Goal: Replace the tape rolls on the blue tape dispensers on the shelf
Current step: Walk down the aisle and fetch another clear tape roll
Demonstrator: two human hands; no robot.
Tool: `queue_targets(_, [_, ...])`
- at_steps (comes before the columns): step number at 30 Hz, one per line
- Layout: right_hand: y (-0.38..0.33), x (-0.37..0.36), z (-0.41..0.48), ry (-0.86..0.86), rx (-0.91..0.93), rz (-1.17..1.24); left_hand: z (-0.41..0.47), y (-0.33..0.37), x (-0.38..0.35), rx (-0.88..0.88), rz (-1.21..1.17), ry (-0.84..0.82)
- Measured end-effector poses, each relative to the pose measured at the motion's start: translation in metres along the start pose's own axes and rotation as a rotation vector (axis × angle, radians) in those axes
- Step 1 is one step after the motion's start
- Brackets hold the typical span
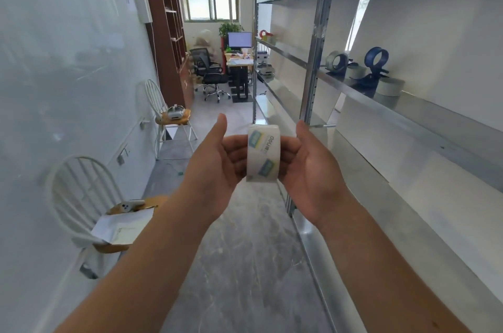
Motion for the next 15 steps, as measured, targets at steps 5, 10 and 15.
queue_targets(5, [-0.007,0.048,0.069,-0.034,-0.025,-0.009,0.073,-0.003,0.002,-0.010,-0.010,0.032])
queue_targets(10, [-0.013,0.088,0.136,-0.056,-0.048,-0.011,0.141,-0.005,0.004,-0.022,-0.014,0.073])
queue_targets(15, [-0.011,0.114,0.198,-0.079,-0.089,-0.023,0.198,-0.003,0.022,-0.034,-0.015,0.098])
Point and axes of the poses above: each hand's wrist, its own z-axis towards the middle knuckle, its own x-axis out of the back of the hand, y = z × x, the point moved 3 cm from there along z, towards the middle knuckle, and after that the axes turned 12 degrees about -y, right-handed, at the moved point
